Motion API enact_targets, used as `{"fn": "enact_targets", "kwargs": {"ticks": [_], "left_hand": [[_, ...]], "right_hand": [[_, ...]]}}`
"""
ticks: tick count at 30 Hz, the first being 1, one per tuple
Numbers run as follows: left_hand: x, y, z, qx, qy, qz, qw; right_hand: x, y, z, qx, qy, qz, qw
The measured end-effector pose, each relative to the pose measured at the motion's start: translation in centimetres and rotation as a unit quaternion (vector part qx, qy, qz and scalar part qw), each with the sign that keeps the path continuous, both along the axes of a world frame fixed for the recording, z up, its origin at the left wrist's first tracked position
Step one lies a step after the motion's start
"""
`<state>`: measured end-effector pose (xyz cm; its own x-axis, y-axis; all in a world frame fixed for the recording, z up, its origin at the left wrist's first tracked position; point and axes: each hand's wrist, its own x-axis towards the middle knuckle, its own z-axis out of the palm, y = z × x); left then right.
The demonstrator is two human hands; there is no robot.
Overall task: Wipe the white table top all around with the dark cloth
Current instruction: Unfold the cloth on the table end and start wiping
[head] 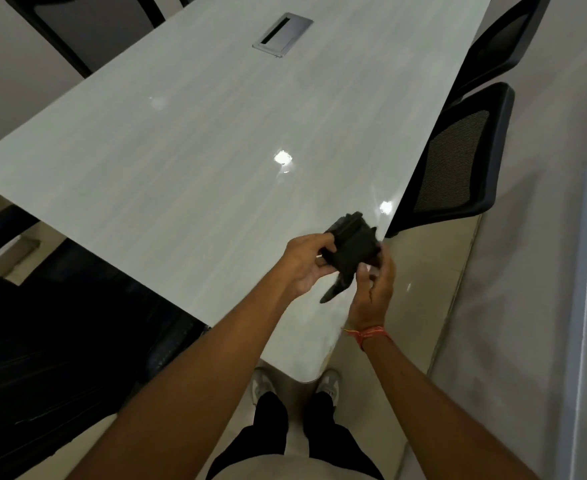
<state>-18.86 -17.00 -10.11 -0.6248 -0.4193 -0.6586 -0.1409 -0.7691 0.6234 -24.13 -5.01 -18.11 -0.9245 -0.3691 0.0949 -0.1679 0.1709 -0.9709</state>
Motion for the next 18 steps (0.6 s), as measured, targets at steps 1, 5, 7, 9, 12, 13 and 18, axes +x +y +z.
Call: {"fn": "enact_targets", "kwargs": {"ticks": [1,5,7,9,12,13,18], "left_hand": [[-0.2,-0.1,0.1,0.048,0.035,0.022,0.998],[1.2,-1.9,-2.3,0.037,-0.024,0.082,0.996],[3.1,-3.3,-5.4,-0.084,-0.162,0.078,0.98],[5.1,-4.4,-8.0,-0.16,-0.265,0.069,0.948],[6.9,-5.1,-9.2,-0.216,-0.31,0.093,0.921],[7.1,-5.2,-9.3,-0.238,-0.305,0.1,0.917],[7.1,-4.7,-9.8,-0.321,-0.259,0.105,0.905]], "right_hand": [[-0.4,-0.1,0.4,0.008,0.064,-0.008,0.998],[-2.0,-1.3,0.3,0.162,0.222,0.059,0.96],[-2.1,-1.7,-1.3,0.32,0.265,0.152,0.897],[-1.5,-1.3,-3.7,0.461,0.241,0.277,0.808],[-0.5,-0.5,-6.4,0.505,0.262,0.326,0.755],[-0.4,-0.5,-6.7,0.503,0.275,0.33,0.749],[-2.8,-2.9,-7.3,0.446,0.37,0.4,0.71]]}}
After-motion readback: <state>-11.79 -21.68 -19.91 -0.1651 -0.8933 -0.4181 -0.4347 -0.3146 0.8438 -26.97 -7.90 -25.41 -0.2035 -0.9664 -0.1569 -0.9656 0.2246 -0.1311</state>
